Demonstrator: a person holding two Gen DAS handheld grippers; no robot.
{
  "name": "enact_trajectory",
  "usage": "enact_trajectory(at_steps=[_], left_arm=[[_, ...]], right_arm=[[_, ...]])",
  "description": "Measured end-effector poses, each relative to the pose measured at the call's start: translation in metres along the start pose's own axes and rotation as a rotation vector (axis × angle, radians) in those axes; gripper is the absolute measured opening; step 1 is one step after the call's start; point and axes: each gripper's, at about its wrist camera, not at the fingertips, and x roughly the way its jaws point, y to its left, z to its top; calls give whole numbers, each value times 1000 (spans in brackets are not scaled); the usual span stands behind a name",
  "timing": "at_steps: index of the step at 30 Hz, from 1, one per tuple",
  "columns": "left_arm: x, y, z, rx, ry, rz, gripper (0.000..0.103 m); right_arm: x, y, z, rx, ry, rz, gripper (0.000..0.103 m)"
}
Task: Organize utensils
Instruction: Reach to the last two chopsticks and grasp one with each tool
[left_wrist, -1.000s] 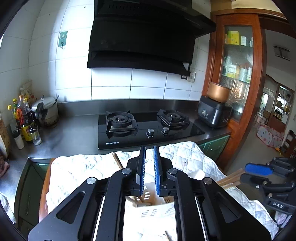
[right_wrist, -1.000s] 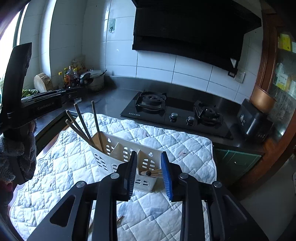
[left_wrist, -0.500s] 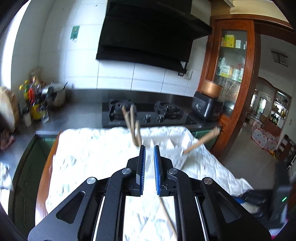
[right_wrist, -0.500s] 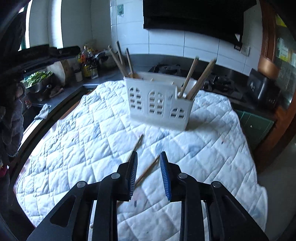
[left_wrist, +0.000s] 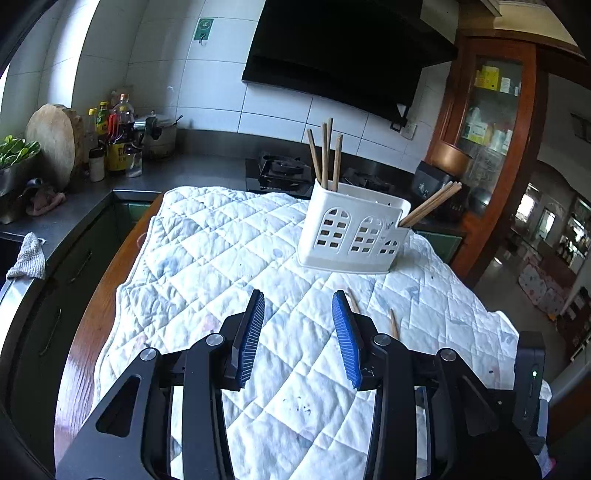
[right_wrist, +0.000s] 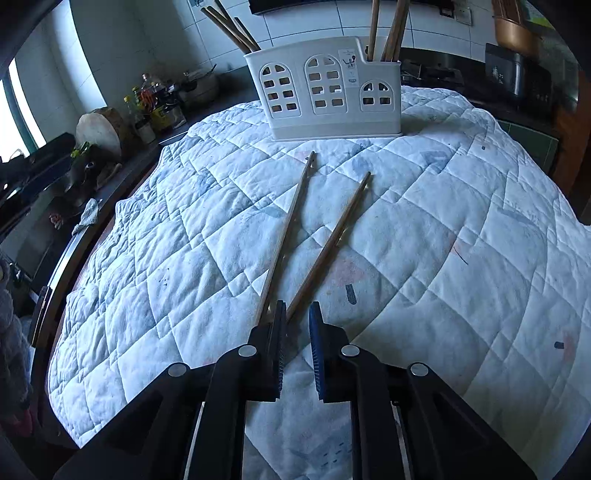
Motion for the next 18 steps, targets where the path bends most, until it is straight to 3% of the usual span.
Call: enact_trajectory(at_steps=[3, 18], left_arm=[[-1, 5, -10, 8, 12, 24, 39], [4, 18, -32, -64, 65, 41, 45]], right_arm=[[6, 2, -1, 41, 14, 19, 13], [11, 11, -8, 45, -17, -96, 10]])
